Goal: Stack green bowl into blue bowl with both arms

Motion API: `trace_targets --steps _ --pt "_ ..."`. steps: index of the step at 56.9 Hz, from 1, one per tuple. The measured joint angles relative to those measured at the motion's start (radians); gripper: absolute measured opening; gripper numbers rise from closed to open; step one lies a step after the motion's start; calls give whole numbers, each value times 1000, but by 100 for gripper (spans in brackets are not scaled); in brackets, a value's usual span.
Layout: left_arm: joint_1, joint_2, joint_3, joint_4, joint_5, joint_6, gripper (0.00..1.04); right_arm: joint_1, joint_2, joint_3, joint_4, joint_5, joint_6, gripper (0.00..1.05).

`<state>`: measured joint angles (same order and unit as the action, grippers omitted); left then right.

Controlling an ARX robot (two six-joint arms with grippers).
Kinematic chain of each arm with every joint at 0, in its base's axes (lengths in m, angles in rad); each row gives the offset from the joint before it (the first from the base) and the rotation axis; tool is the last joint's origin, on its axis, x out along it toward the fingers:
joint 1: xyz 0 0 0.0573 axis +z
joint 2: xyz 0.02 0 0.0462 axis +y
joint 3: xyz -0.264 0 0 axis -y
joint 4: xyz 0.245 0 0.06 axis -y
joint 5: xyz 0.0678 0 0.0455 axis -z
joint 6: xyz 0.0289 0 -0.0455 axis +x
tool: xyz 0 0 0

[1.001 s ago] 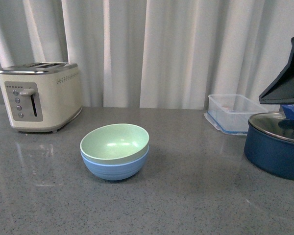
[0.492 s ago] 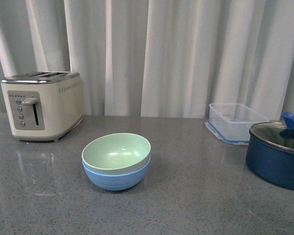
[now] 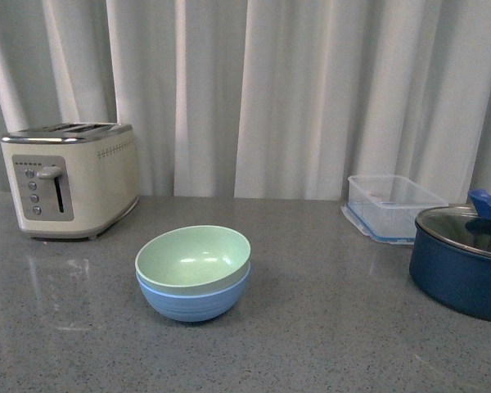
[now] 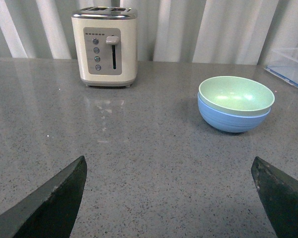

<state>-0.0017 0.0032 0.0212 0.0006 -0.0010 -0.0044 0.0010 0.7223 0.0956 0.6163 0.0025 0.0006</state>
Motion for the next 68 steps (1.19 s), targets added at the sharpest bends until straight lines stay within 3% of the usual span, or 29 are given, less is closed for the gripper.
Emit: trace_targets --steps 14,20,44,64,68 --pt "0 0 0 0 0 0 98 0 -170 -51 -116 0 0 1" --pt "0 0 0 0 0 0 98 0 -199 -90 -98 -1 0 1" --pt "0 0 0 0 0 0 98 0 -442 -91 -332 -1 0 1" --pt "0 0 0 0 0 0 98 0 -549 -91 -439 -1 0 1" --pt "0 0 0 0 0 0 98 0 -628 -90 -545 -1 0 1"
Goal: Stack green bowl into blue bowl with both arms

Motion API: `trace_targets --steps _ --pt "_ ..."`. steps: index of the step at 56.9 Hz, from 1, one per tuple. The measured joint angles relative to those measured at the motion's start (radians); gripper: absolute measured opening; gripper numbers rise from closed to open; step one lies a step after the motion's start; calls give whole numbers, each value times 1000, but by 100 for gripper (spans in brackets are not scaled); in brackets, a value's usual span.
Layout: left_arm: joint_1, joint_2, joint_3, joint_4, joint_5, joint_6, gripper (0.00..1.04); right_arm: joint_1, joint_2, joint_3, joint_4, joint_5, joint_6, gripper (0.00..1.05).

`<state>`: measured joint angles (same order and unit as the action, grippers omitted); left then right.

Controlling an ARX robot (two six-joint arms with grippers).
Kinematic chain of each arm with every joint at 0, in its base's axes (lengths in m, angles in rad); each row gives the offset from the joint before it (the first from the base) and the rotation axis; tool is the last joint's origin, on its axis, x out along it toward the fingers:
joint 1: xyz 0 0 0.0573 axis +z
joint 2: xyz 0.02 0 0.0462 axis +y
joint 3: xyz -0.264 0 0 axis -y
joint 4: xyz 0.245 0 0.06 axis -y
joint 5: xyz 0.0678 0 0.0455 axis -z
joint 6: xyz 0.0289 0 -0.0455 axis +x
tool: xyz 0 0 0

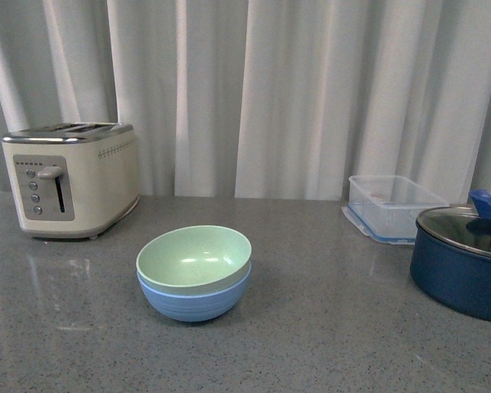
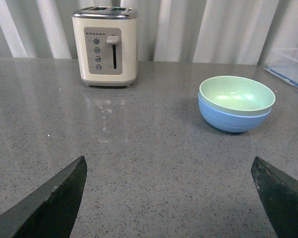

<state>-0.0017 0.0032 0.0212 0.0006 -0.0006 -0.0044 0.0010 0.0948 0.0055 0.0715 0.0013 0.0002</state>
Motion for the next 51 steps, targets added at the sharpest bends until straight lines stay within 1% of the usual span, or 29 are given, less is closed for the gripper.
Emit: trace_targets --steps 3,15,17,19,20,22,26,27,33,34,36,37,40,43,44,45,47,51 --pt "0 0 0 0 -1 0 98 0 -60 0 -62 -2 0 1" --pt "0 0 0 0 0 0 98 0 -90 0 -70 -2 0 1" --pt "0 0 0 0 0 0 98 0 -90 0 -70 -2 -1 3" --pt "0 -1 0 0 0 0 98 0 -90 0 -70 -3 -1 9" --pt "0 -1 0 0 0 0 98 0 -90 0 -70 -3 -1 16" --pt "0 -1 0 0 0 0 98 0 -90 0 -70 -3 -1 24" --pt "0 -1 0 0 0 0 98 0 -90 0 -70 -3 -1 34" --pt "0 -1 0 0 0 0 98 0 -90 0 -70 -2 -1 39" --pt "0 -1 0 0 0 0 98 0 -90 0 -70 -3 -1 55" --pt "0 -1 0 0 0 0 98 0 -90 0 -70 -3 -1 61" --pt "0 -1 0 0 0 0 98 0 -90 0 -70 -3 -1 68" --pt "0 -1 0 0 0 0 98 0 -90 0 -70 -2 -1 70" --pt "0 -1 0 0 0 0 98 0 -90 0 -70 -3 -1 84" --pt "0 -1 0 0 0 0 98 0 -90 0 -70 -3 -1 94" --pt "0 -1 0 0 0 0 98 0 -90 0 -70 -3 0 96" --pt "0 -1 0 0 0 0 98 0 -90 0 -70 -3 0 97" --pt "0 -1 0 0 0 0 98 0 -90 0 -70 -3 0 94" --pt "0 -1 0 0 0 0 98 0 -90 0 -70 -3 0 95"
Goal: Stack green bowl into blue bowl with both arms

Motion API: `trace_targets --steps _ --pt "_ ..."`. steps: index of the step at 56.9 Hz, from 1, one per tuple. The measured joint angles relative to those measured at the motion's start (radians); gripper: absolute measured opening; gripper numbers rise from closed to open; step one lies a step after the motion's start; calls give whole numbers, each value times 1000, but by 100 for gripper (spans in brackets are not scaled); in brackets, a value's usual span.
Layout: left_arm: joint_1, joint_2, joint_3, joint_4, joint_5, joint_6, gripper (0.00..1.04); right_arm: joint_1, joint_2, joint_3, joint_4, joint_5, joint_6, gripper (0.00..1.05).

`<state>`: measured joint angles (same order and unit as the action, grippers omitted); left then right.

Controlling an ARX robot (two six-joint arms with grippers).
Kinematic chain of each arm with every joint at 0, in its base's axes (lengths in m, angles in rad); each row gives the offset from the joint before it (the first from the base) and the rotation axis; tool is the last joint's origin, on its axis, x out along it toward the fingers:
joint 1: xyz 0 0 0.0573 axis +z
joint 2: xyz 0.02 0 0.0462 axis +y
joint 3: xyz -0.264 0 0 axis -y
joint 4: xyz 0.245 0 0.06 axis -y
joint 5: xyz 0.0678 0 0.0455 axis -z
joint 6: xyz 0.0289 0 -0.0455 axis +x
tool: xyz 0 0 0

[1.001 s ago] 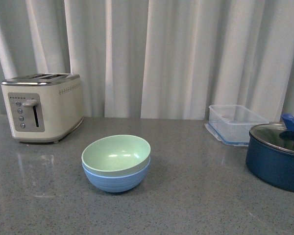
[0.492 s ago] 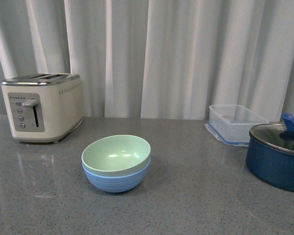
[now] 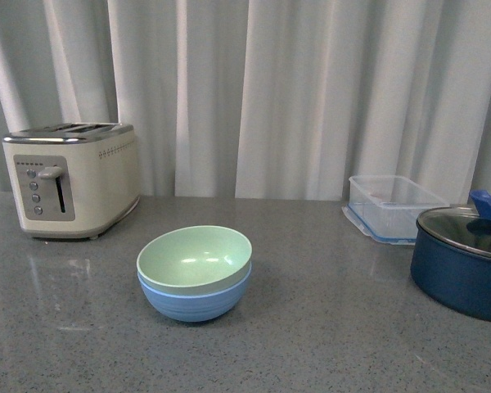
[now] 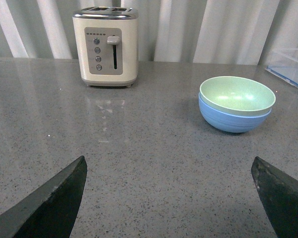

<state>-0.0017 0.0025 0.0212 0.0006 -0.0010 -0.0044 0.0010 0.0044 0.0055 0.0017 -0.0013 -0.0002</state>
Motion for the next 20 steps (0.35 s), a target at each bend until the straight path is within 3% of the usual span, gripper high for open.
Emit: trace_targets --steps 20 --pt "0 0 0 0 0 0 98 0 0 0 0 0 0 95"
